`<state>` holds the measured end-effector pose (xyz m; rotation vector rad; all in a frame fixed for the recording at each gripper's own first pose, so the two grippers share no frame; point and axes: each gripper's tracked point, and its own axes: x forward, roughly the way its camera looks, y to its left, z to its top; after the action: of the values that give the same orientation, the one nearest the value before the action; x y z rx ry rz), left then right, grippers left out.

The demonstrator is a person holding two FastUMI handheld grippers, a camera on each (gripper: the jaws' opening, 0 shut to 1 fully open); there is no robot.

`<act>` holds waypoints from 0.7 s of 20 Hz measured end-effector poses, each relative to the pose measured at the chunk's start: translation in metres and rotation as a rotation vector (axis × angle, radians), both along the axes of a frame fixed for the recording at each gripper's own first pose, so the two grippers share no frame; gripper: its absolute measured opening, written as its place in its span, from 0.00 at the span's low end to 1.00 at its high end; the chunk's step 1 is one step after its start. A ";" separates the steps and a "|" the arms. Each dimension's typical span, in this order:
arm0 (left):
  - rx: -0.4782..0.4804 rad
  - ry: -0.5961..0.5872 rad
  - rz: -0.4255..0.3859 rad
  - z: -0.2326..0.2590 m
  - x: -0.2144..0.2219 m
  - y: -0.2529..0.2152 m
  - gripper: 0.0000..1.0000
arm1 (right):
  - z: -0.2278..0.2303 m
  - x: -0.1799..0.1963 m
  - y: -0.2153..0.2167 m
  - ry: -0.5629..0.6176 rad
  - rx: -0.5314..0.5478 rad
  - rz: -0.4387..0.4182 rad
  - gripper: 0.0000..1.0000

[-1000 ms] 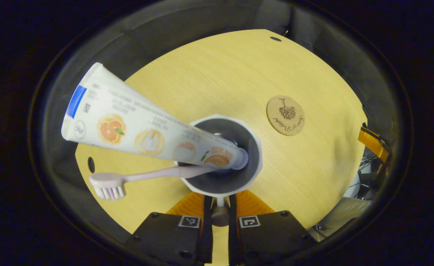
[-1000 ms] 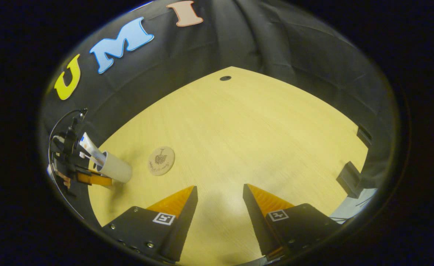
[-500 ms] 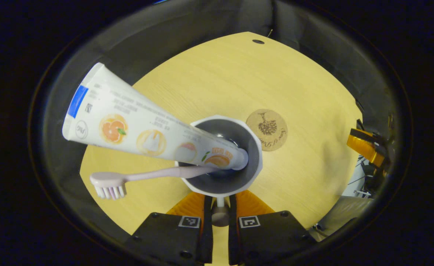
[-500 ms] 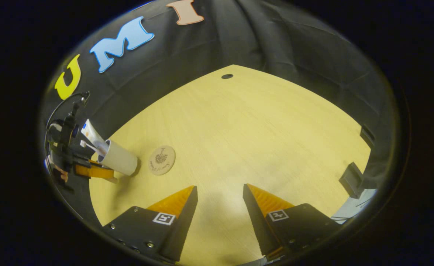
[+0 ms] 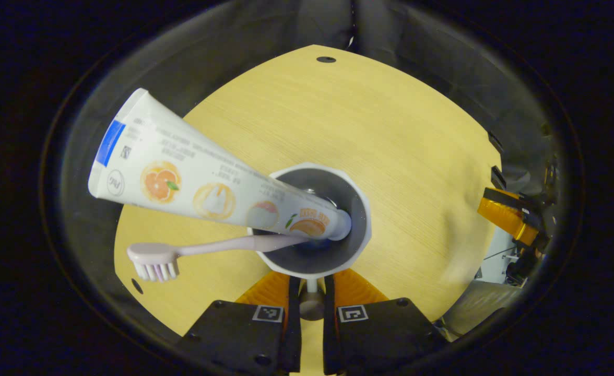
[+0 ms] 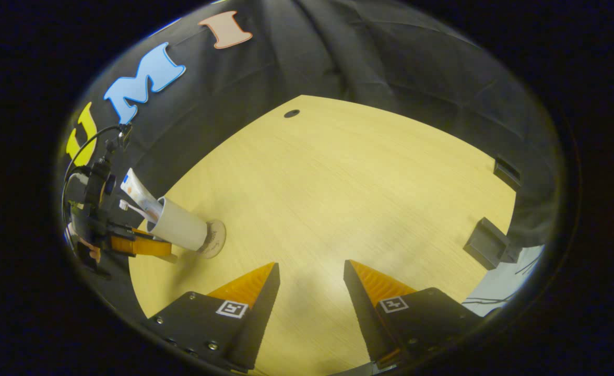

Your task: Put the toothbrush and toothpaste on the desktop into the cup, then pick up the cup and place it on the coaster on the desktop.

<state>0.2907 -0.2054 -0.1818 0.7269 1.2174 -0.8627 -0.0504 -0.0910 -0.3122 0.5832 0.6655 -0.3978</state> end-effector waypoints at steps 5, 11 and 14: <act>0.009 0.013 -0.006 0.001 -0.002 0.002 0.24 | 0.004 -0.008 -0.011 -0.004 0.022 -0.048 0.76; 0.015 -0.016 0.006 -0.003 -0.001 0.004 0.24 | 0.005 -0.013 -0.018 -0.006 0.028 -0.054 0.76; 0.012 -0.020 0.015 -0.004 -0.001 0.002 0.28 | 0.007 -0.014 -0.021 -0.011 0.032 -0.056 0.76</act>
<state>0.2898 -0.2029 -0.1857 0.7336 1.2098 -0.8352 -0.0642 -0.1115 -0.3050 0.6354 0.6472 -0.4365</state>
